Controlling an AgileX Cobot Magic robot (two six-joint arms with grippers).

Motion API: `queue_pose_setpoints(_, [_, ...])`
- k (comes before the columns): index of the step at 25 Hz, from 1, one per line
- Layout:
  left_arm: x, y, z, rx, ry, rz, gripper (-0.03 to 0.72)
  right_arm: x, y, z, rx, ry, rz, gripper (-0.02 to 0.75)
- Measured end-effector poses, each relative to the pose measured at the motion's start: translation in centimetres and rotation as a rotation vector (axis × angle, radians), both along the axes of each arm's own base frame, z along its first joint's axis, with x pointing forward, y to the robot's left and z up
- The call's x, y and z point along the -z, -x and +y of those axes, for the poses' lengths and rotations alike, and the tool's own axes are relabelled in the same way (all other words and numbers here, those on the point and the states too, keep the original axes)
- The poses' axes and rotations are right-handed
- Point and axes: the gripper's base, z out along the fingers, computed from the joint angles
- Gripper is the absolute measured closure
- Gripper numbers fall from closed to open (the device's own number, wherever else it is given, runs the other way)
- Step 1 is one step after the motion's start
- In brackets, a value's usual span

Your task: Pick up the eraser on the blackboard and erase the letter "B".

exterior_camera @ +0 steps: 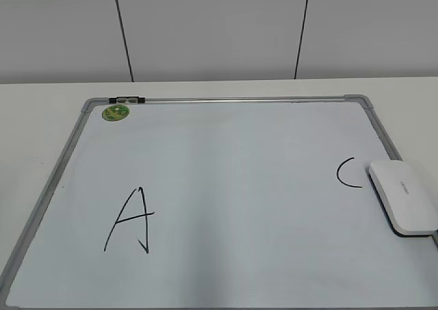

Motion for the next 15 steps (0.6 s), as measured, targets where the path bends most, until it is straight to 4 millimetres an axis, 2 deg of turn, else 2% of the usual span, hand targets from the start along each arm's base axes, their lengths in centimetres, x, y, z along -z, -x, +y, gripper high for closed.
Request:
queue_pose_setpoints(6, [-0.6,1.7,0.1,0.000,0.007,-0.110,0.251,-0.3,0.8,-0.2,0.020,-0.010,-0.058,0.146])
queue_pose_setpoints(15, [-1.3,5.3,0.4,-0.008,0.021,-0.339,0.251,-0.8,4.3,-1.0,0.156,-0.029,-0.274,0.146])
